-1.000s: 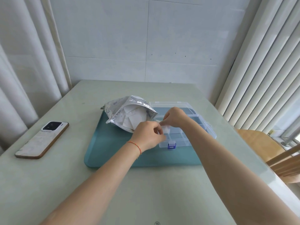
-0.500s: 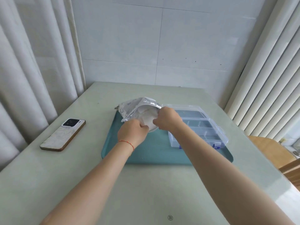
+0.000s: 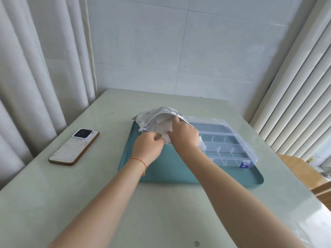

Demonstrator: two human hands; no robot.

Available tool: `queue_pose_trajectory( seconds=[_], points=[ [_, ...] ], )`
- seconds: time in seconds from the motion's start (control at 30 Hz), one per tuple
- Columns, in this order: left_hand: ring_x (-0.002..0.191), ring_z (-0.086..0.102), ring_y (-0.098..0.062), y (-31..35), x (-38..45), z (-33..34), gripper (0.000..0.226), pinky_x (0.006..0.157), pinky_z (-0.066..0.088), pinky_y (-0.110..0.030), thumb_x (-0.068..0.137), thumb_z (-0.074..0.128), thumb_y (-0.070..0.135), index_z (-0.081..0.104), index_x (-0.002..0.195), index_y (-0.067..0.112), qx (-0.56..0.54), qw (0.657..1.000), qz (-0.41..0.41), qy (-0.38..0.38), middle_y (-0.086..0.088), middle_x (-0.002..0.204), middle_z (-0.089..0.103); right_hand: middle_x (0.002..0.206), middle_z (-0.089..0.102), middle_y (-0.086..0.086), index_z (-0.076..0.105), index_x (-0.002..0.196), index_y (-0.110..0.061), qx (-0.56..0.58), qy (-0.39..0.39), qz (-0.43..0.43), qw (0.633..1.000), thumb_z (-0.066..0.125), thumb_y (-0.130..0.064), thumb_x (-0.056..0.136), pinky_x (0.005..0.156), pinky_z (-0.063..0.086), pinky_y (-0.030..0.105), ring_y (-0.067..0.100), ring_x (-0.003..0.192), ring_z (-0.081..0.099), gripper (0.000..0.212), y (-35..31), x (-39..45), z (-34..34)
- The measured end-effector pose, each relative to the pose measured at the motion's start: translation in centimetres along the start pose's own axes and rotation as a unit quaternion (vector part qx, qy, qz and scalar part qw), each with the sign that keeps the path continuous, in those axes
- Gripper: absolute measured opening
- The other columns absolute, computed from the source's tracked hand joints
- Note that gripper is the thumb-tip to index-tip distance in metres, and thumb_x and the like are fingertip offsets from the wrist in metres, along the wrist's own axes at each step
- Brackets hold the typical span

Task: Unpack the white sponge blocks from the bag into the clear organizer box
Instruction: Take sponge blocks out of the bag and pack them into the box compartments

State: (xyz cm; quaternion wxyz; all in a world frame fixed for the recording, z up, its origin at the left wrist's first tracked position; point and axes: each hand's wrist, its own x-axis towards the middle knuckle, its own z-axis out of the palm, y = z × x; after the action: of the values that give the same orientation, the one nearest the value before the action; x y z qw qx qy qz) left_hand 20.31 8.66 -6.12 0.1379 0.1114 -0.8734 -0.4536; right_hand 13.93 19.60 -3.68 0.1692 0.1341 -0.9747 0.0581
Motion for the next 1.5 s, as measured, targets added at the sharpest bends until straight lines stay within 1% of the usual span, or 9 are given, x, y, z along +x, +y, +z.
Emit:
queue_pose_trajectory(
  seconds=[0.23,0.3,0.43,0.63,0.87,1.13,1.3,1.4,1.5],
  points=[
    [0.064,0.054,-0.027,0.0,-0.1,-0.2,0.040,0.069,0.055,-0.047,0.072,0.043,0.038,0.066,0.085,0.008,-0.054,0.998,-0.012,0.000,-0.019,0.086,0.068,0.101,0.057,0.007,0.058,0.099,-0.010,0.109,-0.025,-0.028,0.993,0.054,-0.024,0.094,0.059,0.032,0.029,0.030,0.085,0.056,0.015,-0.3,-0.3,0.2],
    [0.072,0.061,-0.032,0.2,-0.3,-0.3,0.020,0.071,0.056,-0.046,0.073,0.047,0.034,0.063,0.080,0.023,-0.069,0.997,-0.025,-0.004,-0.018,0.093,0.069,0.096,0.053,0.005,0.061,0.090,-0.009,0.144,-0.032,-0.009,0.989,0.056,-0.022,0.091,0.055,0.030,0.030,0.027,0.079,0.050,0.014,-0.1,-0.3,-0.1],
    [0.073,0.060,-0.023,-0.2,0.3,0.0,0.043,0.070,0.054,-0.034,0.085,0.055,0.020,0.057,0.128,0.020,-0.053,0.998,-0.041,-0.022,-0.008,0.098,0.067,0.080,0.042,0.000,0.049,0.067,-0.012,0.269,-0.040,0.025,0.962,0.063,-0.023,0.084,0.051,0.031,0.029,0.021,0.065,0.044,0.025,1.6,-0.7,-1.4],
    [0.067,0.067,-0.023,0.9,-0.6,0.0,0.015,0.067,0.054,-0.034,0.079,0.050,0.038,0.056,0.082,0.025,-0.028,0.997,-0.050,0.048,0.000,0.077,0.069,0.060,0.057,0.005,0.066,0.084,-0.003,0.439,-0.128,0.084,0.886,0.068,-0.021,0.088,0.041,0.031,0.015,0.009,0.042,0.044,0.019,6.2,-2.2,-4.1],
    [0.066,0.063,-0.012,3.7,-1.1,1.3,0.012,0.049,0.047,-0.021,0.094,0.063,0.025,0.062,0.085,0.018,-0.382,0.916,-0.072,-0.096,0.002,0.073,0.064,0.073,0.065,0.001,0.070,0.098,-0.002,0.553,-0.175,0.051,0.813,0.072,-0.020,0.087,0.051,0.039,0.023,0.014,0.058,0.060,0.021,8.8,-2.8,-4.3],
    [0.079,0.065,-0.017,3.0,-0.5,2.3,0.018,0.065,0.055,-0.028,0.094,0.061,0.021,0.065,0.109,0.011,-0.456,0.880,-0.077,-0.109,-0.007,0.094,0.067,0.060,0.063,-0.002,0.066,0.087,0.000,0.564,-0.138,0.037,0.813,0.066,-0.022,0.093,0.048,0.042,0.022,0.013,0.049,0.054,0.022,8.3,-4.5,-3.0],
    [0.070,0.062,-0.016,2.2,-0.4,1.6,0.005,0.052,0.054,-0.025,0.093,0.063,0.014,0.066,0.089,0.014,-0.448,0.887,-0.104,-0.053,-0.005,0.081,0.066,0.067,0.063,0.017,0.066,0.081,0.002,0.528,-0.046,0.073,0.845,0.066,-0.025,0.092,0.054,0.045,0.026,0.014,0.051,0.053,0.028,8.5,-4.4,-2.9],
    [0.068,0.064,-0.020,2.1,-0.7,1.0,0.004,0.051,0.055,-0.028,0.095,0.059,0.011,0.062,0.094,0.010,-0.450,0.882,-0.120,-0.070,-0.009,0.080,0.067,0.063,0.062,0.010,0.063,0.077,-0.005,0.569,-0.031,0.071,0.819,0.070,-0.018,0.089,0.051,0.042,0.025,0.016,0.052,0.055,0.019,8.7,-4.6,-3.7],
    [0.070,0.067,-0.022,2.7,-1.3,0.9,0.017,0.055,0.057,-0.031,0.098,0.049,0.014,0.061,0.109,0.009,-0.468,0.862,-0.142,-0.136,-0.011,0.088,0.068,0.060,0.061,0.003,0.064,0.081,-0.006,0.617,-0.117,0.034,0.777,0.069,-0.015,0.090,0.047,0.037,0.022,0.013,0.048,0.052,0.014,8.3,-5.2,-4.6]
  ],
)
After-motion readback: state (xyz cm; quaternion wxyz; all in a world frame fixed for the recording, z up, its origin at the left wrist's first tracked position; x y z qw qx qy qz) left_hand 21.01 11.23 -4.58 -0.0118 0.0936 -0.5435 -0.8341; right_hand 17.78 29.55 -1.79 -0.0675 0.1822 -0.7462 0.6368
